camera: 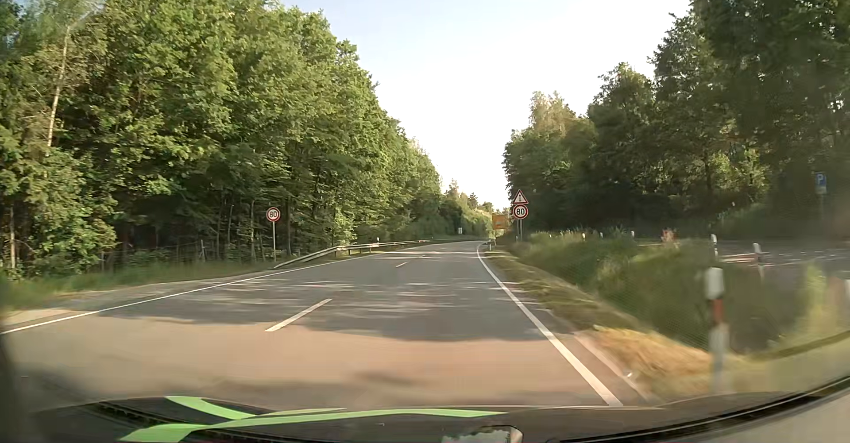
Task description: Follow the waypoints while adhering to traffic rules and regulations
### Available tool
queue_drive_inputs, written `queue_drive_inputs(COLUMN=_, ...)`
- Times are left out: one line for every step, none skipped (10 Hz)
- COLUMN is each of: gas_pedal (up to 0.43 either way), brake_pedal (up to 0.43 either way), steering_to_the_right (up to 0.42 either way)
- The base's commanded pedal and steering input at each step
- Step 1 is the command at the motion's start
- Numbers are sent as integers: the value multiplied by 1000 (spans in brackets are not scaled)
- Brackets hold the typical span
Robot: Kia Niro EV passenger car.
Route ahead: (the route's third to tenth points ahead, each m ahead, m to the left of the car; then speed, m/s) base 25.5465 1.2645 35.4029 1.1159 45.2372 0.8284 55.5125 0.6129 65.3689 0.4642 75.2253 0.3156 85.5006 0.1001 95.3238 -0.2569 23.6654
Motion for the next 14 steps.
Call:
queue_drive_inputs(gas_pedal=0, brake_pedal=0, steering_to_the_right=0)
queue_drive_inputs(gas_pedal=0, brake_pedal=0, steering_to_the_right=0)
queue_drive_inputs(gas_pedal=0, brake_pedal=0, steering_to_the_right=-1)
queue_drive_inputs(gas_pedal=0, brake_pedal=0, steering_to_the_right=2)
queue_drive_inputs(gas_pedal=0, brake_pedal=0, steering_to_the_right=5)
queue_drive_inputs(gas_pedal=0, brake_pedal=0, steering_to_the_right=4)
queue_drive_inputs(gas_pedal=0, brake_pedal=0, steering_to_the_right=3)
queue_drive_inputs(gas_pedal=0, brake_pedal=0, steering_to_the_right=0)
queue_drive_inputs(gas_pedal=0, brake_pedal=0, steering_to_the_right=-1)
queue_drive_inputs(gas_pedal=0, brake_pedal=0, steering_to_the_right=-1)
queue_drive_inputs(gas_pedal=0, brake_pedal=0, steering_to_the_right=0)
queue_drive_inputs(gas_pedal=0, brake_pedal=0, steering_to_the_right=2)
queue_drive_inputs(gas_pedal=0, brake_pedal=0, steering_to_the_right=3)
queue_drive_inputs(gas_pedal=0, brake_pedal=0, steering_to_the_right=2)
